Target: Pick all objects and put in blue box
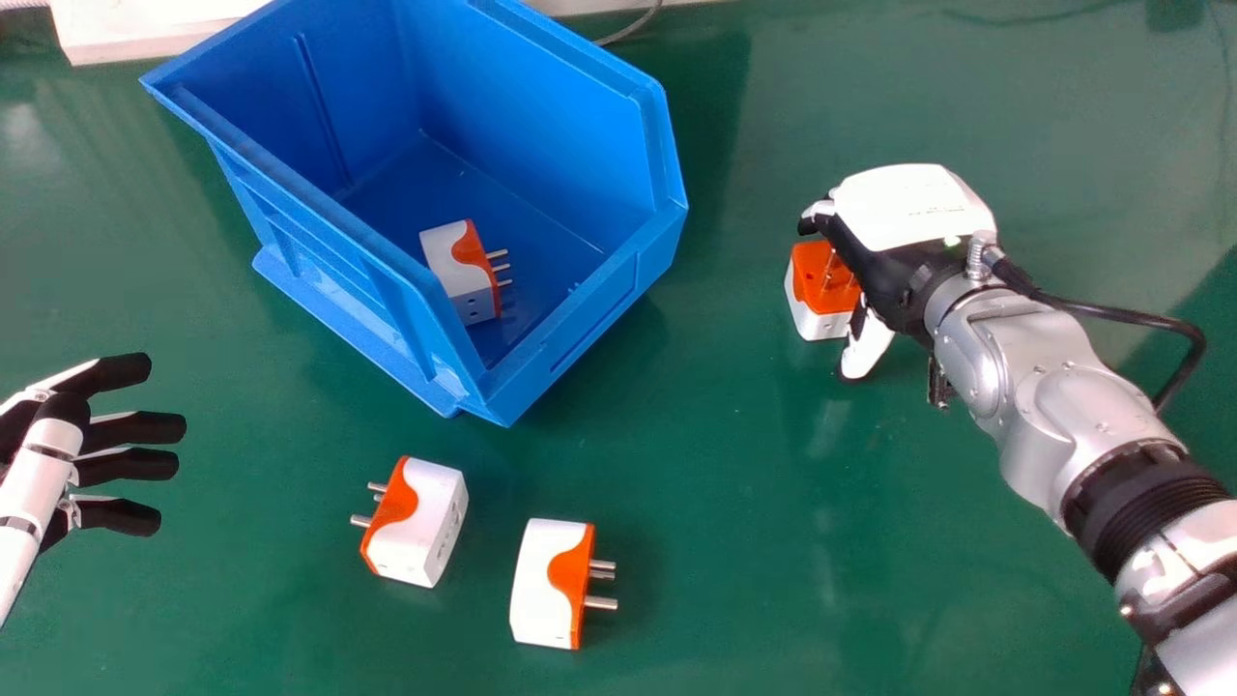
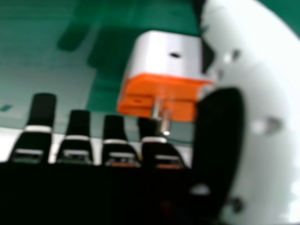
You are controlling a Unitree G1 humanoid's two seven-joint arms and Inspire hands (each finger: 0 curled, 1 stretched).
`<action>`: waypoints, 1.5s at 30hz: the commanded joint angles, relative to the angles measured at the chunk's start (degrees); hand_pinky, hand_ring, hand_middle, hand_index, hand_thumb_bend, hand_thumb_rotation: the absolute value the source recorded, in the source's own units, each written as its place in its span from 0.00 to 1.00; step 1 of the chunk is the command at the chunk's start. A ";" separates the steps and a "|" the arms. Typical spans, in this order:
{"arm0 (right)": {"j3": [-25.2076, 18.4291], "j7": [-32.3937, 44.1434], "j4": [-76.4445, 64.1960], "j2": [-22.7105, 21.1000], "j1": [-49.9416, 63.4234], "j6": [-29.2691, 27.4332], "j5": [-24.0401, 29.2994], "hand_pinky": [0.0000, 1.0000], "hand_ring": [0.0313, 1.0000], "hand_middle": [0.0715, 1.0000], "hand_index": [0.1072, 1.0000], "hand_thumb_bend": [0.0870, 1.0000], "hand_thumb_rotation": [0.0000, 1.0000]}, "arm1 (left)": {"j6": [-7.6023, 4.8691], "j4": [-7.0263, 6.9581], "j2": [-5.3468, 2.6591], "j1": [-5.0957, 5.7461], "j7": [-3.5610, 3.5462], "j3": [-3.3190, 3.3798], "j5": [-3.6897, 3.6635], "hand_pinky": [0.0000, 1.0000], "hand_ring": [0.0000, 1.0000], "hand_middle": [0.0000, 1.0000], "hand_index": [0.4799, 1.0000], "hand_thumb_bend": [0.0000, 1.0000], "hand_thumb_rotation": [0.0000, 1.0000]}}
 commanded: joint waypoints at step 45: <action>0.55 -9.21 0.28 0.56 3.16 -1.70 1.13 0.42 0.44 0.49 0.38 0.47 0.00 | 0.86 -3.56 0.03 2.40 -0.42 1.77 -1.66 0.55 0.68 0.71 0.63 0.26 0.94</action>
